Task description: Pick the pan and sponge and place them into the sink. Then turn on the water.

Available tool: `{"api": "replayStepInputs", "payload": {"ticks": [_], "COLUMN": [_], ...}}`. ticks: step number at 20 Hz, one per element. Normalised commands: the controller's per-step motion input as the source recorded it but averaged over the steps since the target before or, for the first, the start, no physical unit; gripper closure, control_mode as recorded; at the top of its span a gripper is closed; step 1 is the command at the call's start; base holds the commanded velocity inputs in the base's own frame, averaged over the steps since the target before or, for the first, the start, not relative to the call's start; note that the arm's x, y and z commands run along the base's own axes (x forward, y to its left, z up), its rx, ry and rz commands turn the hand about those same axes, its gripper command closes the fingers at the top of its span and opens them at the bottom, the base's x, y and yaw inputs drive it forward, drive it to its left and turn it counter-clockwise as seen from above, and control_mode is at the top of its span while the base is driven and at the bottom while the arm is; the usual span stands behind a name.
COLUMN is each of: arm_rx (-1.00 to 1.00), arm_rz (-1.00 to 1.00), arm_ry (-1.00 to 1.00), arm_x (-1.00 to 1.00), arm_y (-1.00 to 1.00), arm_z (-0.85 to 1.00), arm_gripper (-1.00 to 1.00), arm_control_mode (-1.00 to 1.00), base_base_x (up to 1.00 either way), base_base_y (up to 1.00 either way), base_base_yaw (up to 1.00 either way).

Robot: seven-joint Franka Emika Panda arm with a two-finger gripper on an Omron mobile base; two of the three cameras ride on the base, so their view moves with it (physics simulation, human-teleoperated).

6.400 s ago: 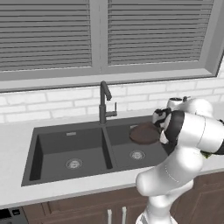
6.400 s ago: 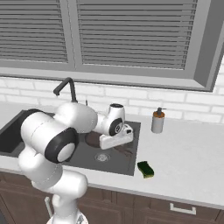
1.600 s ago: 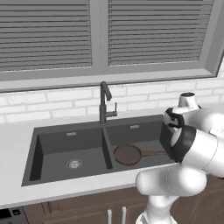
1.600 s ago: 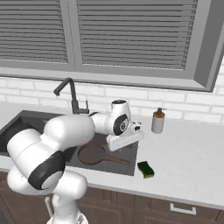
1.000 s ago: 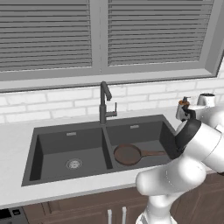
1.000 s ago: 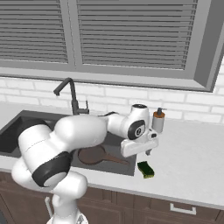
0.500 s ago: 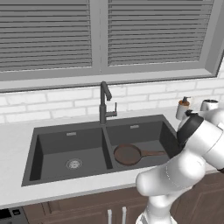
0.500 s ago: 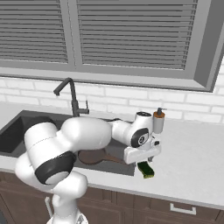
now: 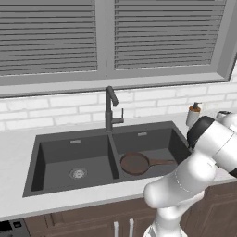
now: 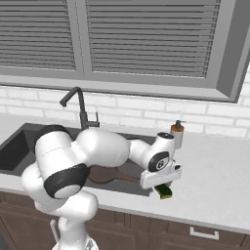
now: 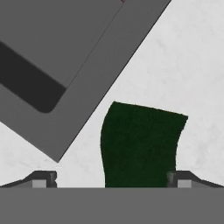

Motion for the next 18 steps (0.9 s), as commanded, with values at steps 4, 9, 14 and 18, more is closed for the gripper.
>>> {"api": "replayStepInputs", "payload": {"ticks": [4,9,14,18], "arm_rx": [0.01,0.04,0.06,0.03], "arm_rz": [0.00,0.00,0.00,0.00], "arm_ry": [0.00,0.00,-0.04,-0.07], "arm_x": [0.05,0.01,0.00,-0.19], "arm_y": [-0.08,-0.12,-0.10,0.00], "arm_z": [-0.33,-0.22,-0.26,-0.86], "arm_gripper": [-1.00,-1.00,-1.00,-1.00], "arm_control_mode": [-1.00,-1.00,-1.00,-1.00], "base_base_x": [0.00,0.00,0.00,0.00], "base_base_y": [0.00,0.00,0.00,0.00], "base_base_yaw": [0.00,0.00,0.00,0.00]}}
